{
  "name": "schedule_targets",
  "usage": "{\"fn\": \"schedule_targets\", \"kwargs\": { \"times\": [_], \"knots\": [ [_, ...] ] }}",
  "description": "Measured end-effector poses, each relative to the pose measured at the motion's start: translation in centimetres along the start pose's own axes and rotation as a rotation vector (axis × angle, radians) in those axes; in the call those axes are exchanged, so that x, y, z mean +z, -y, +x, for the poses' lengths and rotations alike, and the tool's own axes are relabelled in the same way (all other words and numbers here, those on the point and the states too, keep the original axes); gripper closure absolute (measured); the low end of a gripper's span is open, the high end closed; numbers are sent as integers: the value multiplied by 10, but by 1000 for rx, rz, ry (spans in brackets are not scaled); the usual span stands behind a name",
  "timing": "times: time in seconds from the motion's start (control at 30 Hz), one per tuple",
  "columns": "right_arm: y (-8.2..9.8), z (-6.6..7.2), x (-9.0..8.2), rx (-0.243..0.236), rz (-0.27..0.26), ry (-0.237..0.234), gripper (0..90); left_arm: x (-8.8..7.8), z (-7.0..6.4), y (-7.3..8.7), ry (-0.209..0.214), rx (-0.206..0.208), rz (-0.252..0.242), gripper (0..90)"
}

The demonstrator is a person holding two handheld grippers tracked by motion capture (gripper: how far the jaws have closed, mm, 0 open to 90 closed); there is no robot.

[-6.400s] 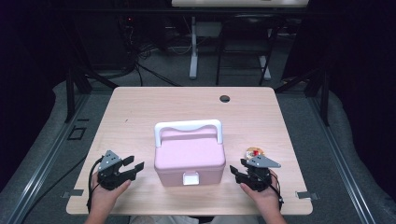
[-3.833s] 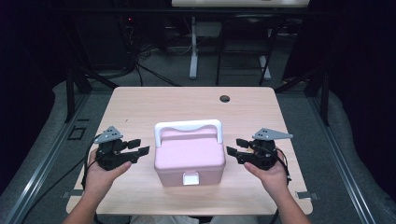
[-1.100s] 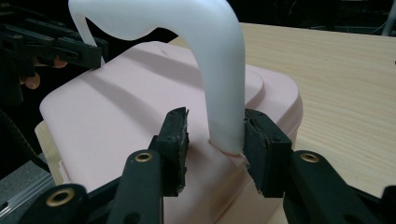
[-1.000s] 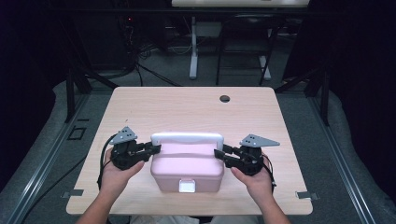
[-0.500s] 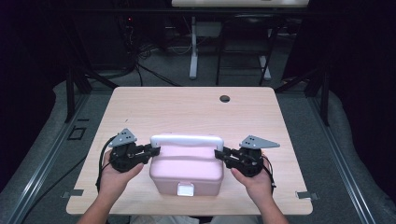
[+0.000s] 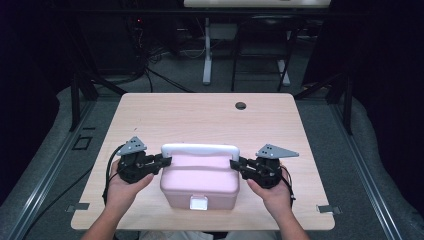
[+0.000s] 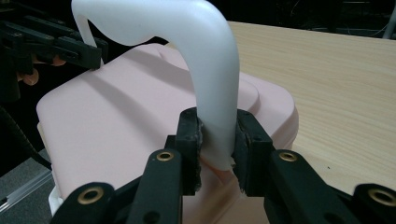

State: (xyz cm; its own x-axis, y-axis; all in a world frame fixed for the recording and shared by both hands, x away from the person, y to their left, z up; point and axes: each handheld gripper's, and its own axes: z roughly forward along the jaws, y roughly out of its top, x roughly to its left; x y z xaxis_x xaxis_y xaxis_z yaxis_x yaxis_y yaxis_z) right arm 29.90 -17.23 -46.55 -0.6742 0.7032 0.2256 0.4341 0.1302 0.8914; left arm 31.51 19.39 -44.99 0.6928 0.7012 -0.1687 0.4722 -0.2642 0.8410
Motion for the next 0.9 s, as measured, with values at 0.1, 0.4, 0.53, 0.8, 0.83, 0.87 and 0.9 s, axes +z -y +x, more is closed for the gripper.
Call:
{"fn": "schedule_targets", "kwargs": {
  "times": [0.1,0.4,0.53,0.8,0.83,0.87,0.9],
  "knots": [
    [-2,0,0,6,-4,-1,735,0,1,-1,4,-5,-2,733],
    [-8,-2,-1,17,-5,-8,736,-3,3,-8,16,-12,-1,734],
    [-11,-2,0,20,-10,-10,736,-4,4,-10,18,-15,0,734],
    [-19,-4,-1,51,-18,-19,735,-6,6,-18,24,-27,-6,734],
    [-20,-5,-1,56,-16,-19,735,-6,7,-18,24,-28,-7,734],
    [-21,-5,0,60,-15,-23,735,-6,7,-19,25,-29,-7,734],
    [-21,-5,0,60,-15,-23,735,-6,7,-19,25,-29,-7,734]
  ]
}}
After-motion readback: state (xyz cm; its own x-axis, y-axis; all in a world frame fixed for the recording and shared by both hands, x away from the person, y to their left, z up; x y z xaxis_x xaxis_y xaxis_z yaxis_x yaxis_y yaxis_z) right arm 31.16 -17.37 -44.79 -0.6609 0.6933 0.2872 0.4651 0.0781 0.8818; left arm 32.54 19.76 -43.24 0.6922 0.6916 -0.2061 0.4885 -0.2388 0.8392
